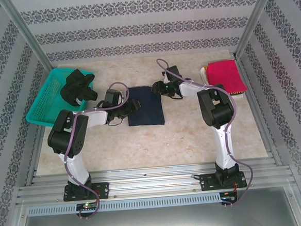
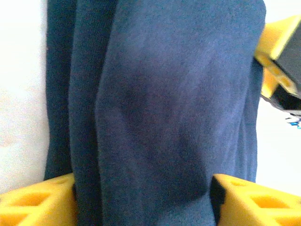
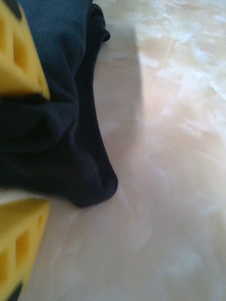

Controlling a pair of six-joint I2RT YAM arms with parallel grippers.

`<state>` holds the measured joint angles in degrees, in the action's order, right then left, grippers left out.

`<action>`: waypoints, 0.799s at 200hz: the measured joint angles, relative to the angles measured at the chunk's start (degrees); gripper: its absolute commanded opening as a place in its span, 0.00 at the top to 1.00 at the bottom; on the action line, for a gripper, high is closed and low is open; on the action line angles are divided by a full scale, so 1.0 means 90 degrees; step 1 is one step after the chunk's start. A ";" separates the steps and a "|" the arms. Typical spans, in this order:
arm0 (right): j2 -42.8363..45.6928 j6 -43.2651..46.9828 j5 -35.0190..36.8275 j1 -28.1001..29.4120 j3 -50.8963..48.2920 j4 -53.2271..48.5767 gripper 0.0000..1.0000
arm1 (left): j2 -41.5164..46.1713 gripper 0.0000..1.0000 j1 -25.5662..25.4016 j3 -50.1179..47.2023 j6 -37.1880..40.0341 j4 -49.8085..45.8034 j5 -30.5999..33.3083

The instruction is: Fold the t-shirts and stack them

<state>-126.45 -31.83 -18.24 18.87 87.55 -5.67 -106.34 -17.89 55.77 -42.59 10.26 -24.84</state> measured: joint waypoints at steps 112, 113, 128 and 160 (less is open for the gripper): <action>0.1265 -0.0386 0.0112 0.0051 -0.1506 0.0474 0.30 | -0.1770 0.74 0.0080 0.3266 0.1651 -0.2387 0.1433; 0.1265 -0.0389 0.0112 0.0053 -0.1513 0.0474 0.30 | -0.1778 0.75 0.0080 0.3266 0.1642 -0.2390 0.1435; 0.1285 -0.0483 0.0100 0.0104 -0.1681 0.0495 0.30 | -0.1858 0.81 0.0085 0.3298 0.1690 -0.2409 0.1428; 0.1316 -0.0651 -0.0012 0.0318 -0.1960 0.0566 0.30 | -0.1855 0.89 0.0085 0.3320 0.1702 -0.2429 0.1430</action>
<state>-114.61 -37.69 -18.35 21.74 69.91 -0.58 -123.04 -17.12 85.65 -27.27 -11.60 -11.97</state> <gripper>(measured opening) 0.698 0.136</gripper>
